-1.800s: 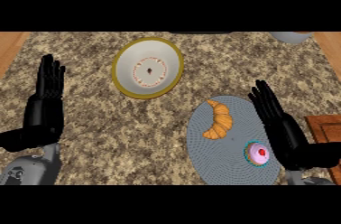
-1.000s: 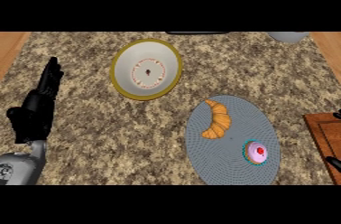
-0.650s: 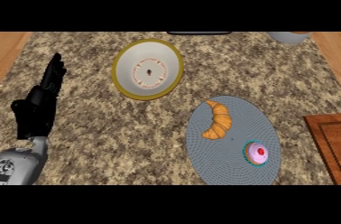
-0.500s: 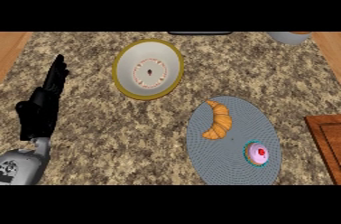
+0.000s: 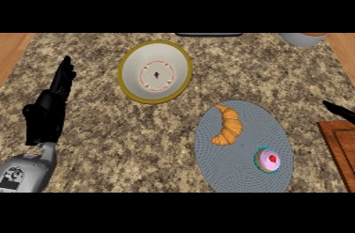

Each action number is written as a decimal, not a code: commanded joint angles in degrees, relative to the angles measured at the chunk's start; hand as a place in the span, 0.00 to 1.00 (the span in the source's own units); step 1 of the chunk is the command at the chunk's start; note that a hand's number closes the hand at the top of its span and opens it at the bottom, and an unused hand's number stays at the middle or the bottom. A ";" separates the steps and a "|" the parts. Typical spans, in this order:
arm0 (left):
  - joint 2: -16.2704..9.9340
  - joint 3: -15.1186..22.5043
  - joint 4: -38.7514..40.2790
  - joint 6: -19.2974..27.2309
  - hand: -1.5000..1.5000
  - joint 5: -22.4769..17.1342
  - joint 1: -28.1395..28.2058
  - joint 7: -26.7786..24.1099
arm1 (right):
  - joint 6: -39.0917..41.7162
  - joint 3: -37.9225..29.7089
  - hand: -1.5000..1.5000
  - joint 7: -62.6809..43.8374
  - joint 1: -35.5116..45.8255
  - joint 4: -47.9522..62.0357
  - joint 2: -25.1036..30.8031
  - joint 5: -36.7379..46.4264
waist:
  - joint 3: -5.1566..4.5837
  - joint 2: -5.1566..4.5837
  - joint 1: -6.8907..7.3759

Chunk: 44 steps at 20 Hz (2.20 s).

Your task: Pick the cupcake from the placemat and place it in the bowl

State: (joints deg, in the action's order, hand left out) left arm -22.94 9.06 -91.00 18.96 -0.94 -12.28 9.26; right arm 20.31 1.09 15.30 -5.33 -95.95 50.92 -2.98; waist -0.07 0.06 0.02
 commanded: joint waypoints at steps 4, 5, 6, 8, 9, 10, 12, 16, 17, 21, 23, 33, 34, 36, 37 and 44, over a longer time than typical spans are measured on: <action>-0.18 -2.95 2.26 -3.54 0.50 -0.53 -0.04 -1.81 | 1.04 9.05 0.00 -13.03 4.63 -7.82 -6.11 6.90 | 0.03 -0.07 0.06; 0.32 -2.64 -0.22 -2.66 0.50 0.86 0.47 -0.88 | 5.11 5.82 0.00 -14.19 3.91 -9.19 -3.17 4.35 | 0.04 0.01 -0.11; -0.93 -4.88 1.77 -4.16 0.50 -0.81 -2.91 1.43 | 4.05 8.09 0.00 -12.19 4.11 -6.28 -4.30 8.61 | 0.06 -0.07 -0.08; 1.94 -1.78 1.58 -1.53 0.50 2.72 -4.39 2.99 | 3.91 11.94 0.00 -16.47 7.48 -4.32 -7.56 11.35 | 0.07 -0.16 0.19; 2.56 -1.00 -0.37 -1.22 0.50 3.24 1.54 -0.96 | 7.26 9.77 0.00 -19.83 5.98 -8.57 -4.22 8.61 | 0.03 -0.01 0.12; 1.16 -2.34 -2.97 -3.14 0.50 1.43 2.40 0.68 | 4.71 11.69 0.00 -15.90 1.40 -7.47 -5.94 13.43 | 0.07 0.05 0.01; 1.20 -4.64 3.50 -3.86 0.50 1.10 -1.63 -1.86 | 5.65 14.55 0.00 -20.02 7.54 -3.32 -7.74 16.65 | 0.05 -0.21 0.26; 2.09 -5.29 1.80 -5.92 0.50 2.20 -1.08 0.07 | 6.70 13.43 0.00 -18.61 7.85 0.41 -11.63 20.80 | 0.08 -0.09 0.01; 3.84 -2.95 -2.26 -3.02 0.50 4.98 2.24 0.38 | 7.20 14.64 0.00 -22.78 11.64 1.39 -14.52 20.66 | 0.08 -0.07 0.36; 6.50 -3.26 1.37 -3.65 0.50 6.40 1.01 -2.16 | 4.98 15.14 0.00 -18.86 7.64 2.38 -17.00 26.33 | 0.07 -0.07 -0.11; 5.49 -6.71 2.95 -6.32 0.50 4.55 -1.12 -1.06 | 5.90 15.09 0.00 -20.86 9.40 3.59 -20.19 27.77 | 0.07 -0.08 -0.06; 9.60 -6.23 -3.64 -6.66 0.50 8.72 1.98 1.35 | 7.12 13.00 0.00 -13.29 14.28 14.93 -25.80 35.02 | 0.08 -0.03 0.21; 5.79 -10.12 1.31 -10.43 0.50 5.83 -2.06 0.57 | 3.55 16.59 1.00 -10.14 13.12 16.58 -25.82 39.42 | 0.09 -0.10 0.14; 7.27 -9.80 2.81 -9.31 0.50 7.12 -1.07 -1.50 | 2.31 15.93 1.00 -7.79 11.84 13.16 -24.38 40.81 | 0.08 -0.07 -0.04; 9.70 -6.62 -2.54 -7.09 0.50 9.73 2.42 0.42 | 0.03 16.12 1.00 -5.70 10.71 15.50 -25.23 42.23 | 0.10 -0.02 0.12; 9.42 -9.84 -4.51 -9.59 0.50 9.77 2.62 1.08 | -0.54 12.93 1.00 -4.39 11.95 16.49 -30.08 43.61 | 0.08 -0.02 0.08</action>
State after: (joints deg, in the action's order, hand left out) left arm -14.08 0.03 -92.68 9.79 8.65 -11.40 10.05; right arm 22.02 14.72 9.66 7.07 -80.59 23.72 39.20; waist 0.00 0.02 0.05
